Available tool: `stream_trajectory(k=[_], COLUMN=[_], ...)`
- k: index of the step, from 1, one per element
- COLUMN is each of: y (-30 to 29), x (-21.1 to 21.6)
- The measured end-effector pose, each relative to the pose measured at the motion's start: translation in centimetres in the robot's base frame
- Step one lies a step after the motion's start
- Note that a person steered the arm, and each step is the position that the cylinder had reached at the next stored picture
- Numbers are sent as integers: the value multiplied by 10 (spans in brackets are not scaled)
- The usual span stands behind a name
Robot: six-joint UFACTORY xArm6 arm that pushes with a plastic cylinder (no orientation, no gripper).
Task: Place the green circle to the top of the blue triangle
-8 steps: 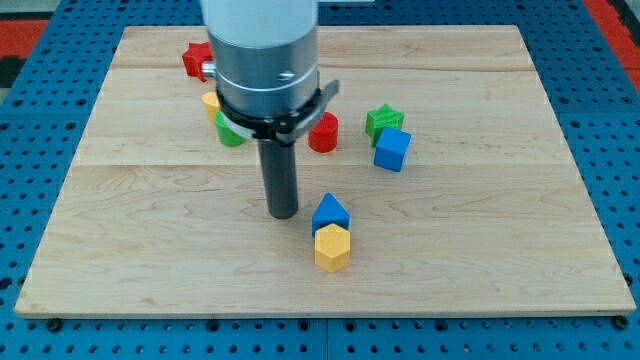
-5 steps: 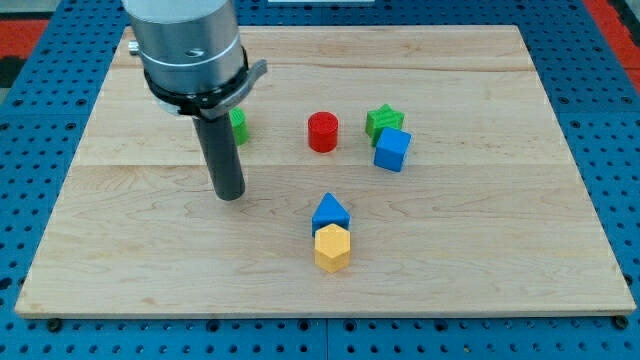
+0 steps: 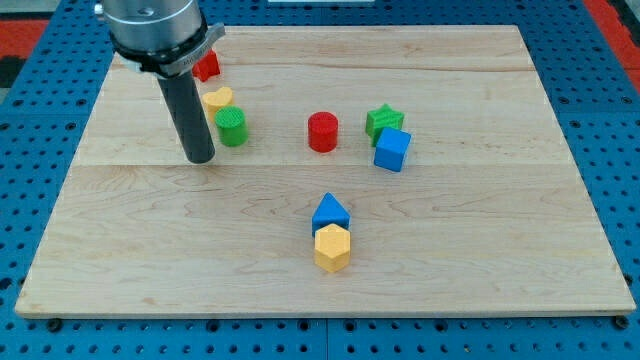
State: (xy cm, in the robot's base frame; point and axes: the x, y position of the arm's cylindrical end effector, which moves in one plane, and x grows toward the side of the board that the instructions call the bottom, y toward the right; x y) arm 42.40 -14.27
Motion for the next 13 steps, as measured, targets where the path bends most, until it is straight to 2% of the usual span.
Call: stream_trajectory(k=[2, 3, 5, 6, 8, 10, 11, 12, 13], y=[-1, 20, 75, 77, 33, 66, 63, 63, 80], x=[-56, -64, -27, -18, -14, 17, 17, 35, 40])
